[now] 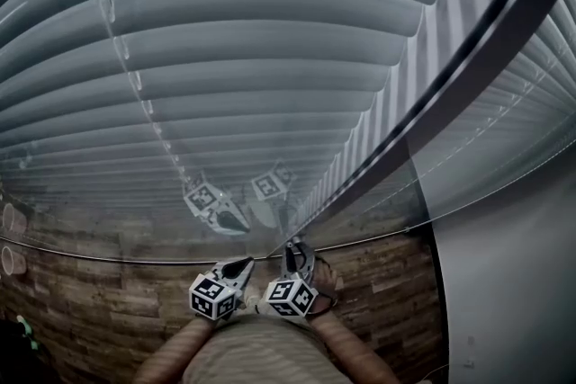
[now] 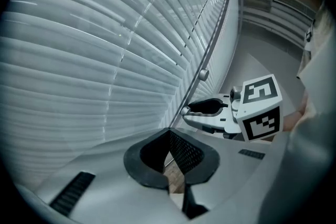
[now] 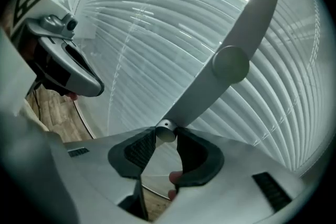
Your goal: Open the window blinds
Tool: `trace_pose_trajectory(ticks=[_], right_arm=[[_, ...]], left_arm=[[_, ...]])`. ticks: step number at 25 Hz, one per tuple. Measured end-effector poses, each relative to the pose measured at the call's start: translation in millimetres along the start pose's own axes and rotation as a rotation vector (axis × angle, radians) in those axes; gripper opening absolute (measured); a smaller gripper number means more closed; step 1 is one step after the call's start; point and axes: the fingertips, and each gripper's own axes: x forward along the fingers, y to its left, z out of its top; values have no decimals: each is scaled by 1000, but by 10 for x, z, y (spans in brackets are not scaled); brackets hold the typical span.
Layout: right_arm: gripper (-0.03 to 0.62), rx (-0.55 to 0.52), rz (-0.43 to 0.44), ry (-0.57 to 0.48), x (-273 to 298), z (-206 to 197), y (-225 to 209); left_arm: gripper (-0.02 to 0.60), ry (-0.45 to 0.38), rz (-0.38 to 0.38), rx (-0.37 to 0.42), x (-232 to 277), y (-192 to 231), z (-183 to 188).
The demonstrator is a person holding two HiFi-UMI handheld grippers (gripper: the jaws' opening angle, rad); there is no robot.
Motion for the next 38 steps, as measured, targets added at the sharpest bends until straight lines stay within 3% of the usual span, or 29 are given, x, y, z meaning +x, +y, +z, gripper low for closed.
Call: trace_pose_trajectory(ticks=[3, 6, 9, 12, 16, 25, 31, 38], right_arm=[[132, 2, 19, -33, 11, 5, -9], [135, 43, 113, -77, -21, -10, -13], [137, 218, 216, -174, -281, 99, -181], [137, 359, 228, -270, -574, 335, -510], [137, 336, 234, -335, -675, 436, -585], [137, 315, 220, -404, -819, 646, -664], [137, 308, 220, -384, -766, 612, -598], [137, 430, 300, -205, -503, 51, -395]], left_arm=[[12, -12, 20, 3, 24, 1, 44], [12, -24, 50, -6, 3, 9, 75], [12, -45, 84, -21, -73, -10, 127], [12, -64, 122, -33, -154, 3, 191], [12, -93, 174, -59, -247, -39, 181], [12, -137, 228, -2, -451, -326, 471], [12, -170, 232, 3, -623, -353, 522], [12, -120, 213, 9, -771, -322, 658]])
